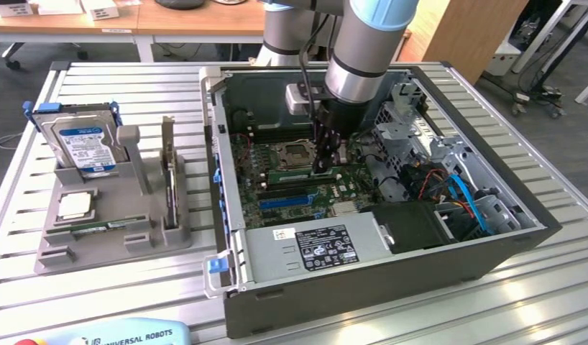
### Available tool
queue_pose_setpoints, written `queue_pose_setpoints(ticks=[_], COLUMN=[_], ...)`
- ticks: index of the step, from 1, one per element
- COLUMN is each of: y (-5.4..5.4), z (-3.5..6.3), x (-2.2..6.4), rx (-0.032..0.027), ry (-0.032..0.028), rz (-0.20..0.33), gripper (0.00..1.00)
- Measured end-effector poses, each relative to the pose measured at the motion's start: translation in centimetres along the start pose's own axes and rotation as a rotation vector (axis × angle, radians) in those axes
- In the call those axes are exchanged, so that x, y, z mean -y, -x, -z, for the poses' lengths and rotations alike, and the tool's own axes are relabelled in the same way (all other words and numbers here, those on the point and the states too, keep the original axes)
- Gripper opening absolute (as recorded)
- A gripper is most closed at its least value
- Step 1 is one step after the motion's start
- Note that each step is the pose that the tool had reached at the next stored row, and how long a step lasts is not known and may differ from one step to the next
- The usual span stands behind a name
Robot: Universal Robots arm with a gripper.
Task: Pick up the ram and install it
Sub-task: 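Insert the ram into the slot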
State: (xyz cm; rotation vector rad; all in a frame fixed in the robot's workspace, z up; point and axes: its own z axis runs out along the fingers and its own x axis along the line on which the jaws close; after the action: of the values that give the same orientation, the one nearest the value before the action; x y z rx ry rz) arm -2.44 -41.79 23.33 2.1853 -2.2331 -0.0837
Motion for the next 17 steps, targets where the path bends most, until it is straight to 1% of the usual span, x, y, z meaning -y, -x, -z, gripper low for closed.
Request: queue_pose_setpoints(ticks=[17], y=[0.10], z=[-0.13], x=[0.06], rx=[0.0002], ry=[-0.0001], rz=[0.000], gripper=[0.11])
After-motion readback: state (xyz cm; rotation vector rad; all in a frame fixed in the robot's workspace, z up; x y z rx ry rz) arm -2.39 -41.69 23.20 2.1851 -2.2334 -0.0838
